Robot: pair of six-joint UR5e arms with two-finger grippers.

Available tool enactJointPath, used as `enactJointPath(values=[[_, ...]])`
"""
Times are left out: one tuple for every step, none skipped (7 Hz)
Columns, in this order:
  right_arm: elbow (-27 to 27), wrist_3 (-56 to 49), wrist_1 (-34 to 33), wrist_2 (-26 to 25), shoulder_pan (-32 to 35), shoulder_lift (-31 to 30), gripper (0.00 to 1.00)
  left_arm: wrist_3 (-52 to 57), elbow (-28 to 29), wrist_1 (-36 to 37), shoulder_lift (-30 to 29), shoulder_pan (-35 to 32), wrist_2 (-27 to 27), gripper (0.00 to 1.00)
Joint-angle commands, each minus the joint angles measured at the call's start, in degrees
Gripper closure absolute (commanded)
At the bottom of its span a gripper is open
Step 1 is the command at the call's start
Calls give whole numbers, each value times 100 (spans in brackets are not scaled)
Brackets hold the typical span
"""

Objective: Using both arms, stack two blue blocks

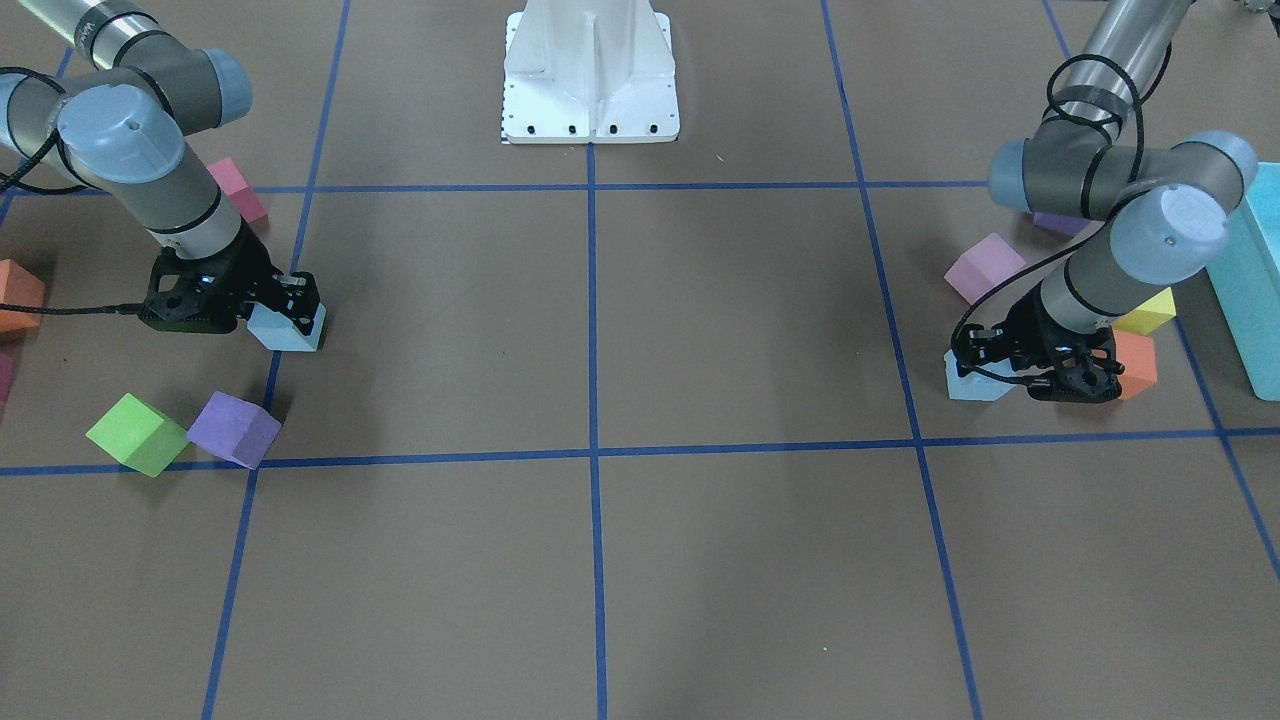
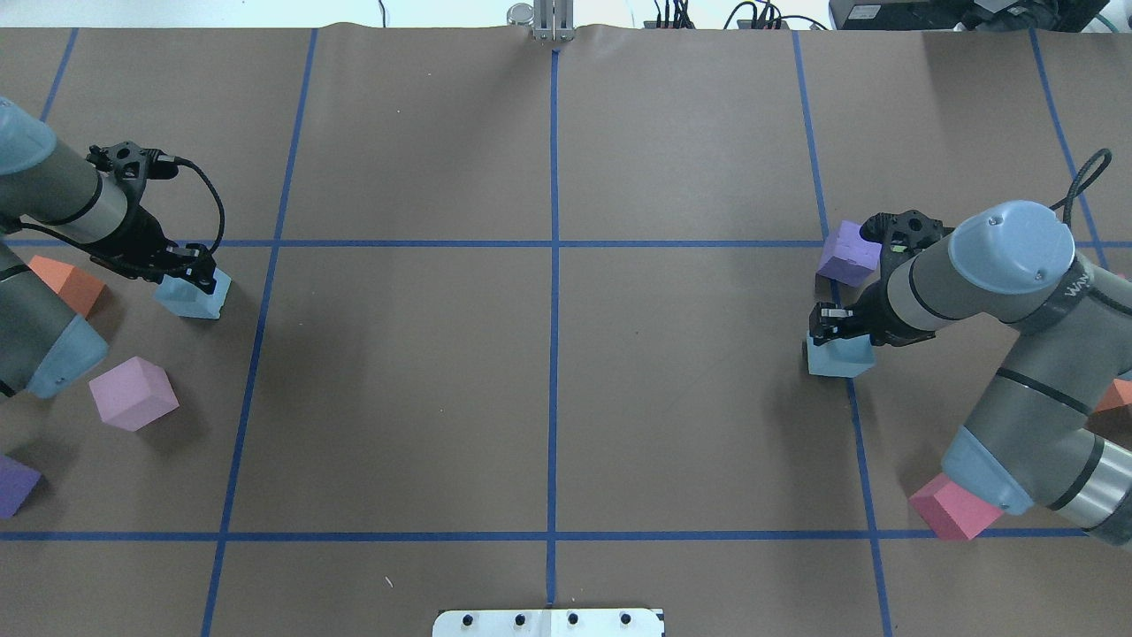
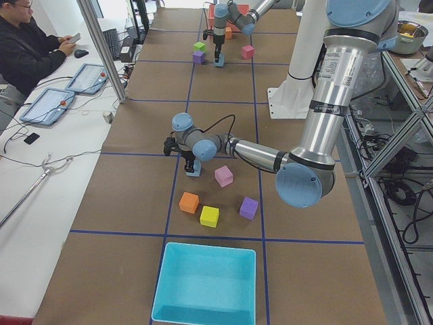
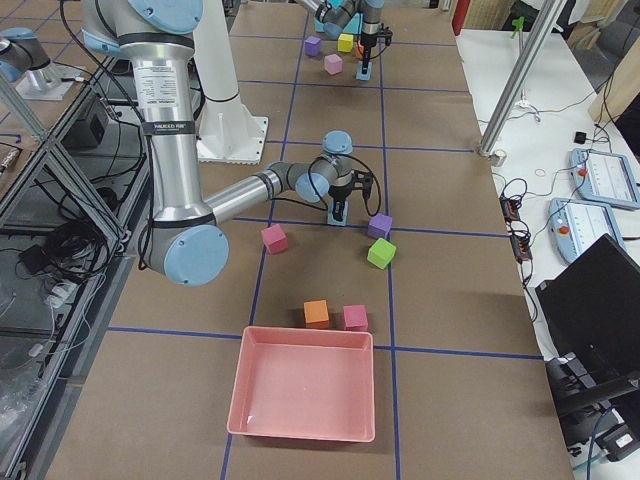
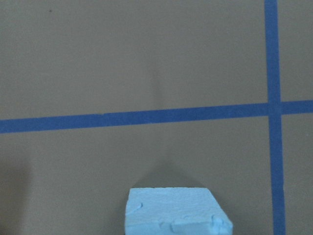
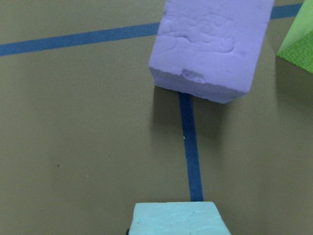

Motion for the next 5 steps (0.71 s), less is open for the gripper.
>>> enactJointPath(values=[[140,0,-1360,8,-10,1043,50,-35,-287,90,-14,-13,-46,58],[176,0,-2285,-62,-88,1764,50,-61,-323,108,-14,-48,-55,57],[167,0,-2442,-89,-211,2076,50,-140,-332,361,-205,-92,-55,56],[63,-8,-2426,-106,-351,2305,50,-228,-428,763,-425,-110,-55,56],[-199,-52,-2417,-176,-448,2664,50,-377,-620,1107,-522,-110,-55,56]])
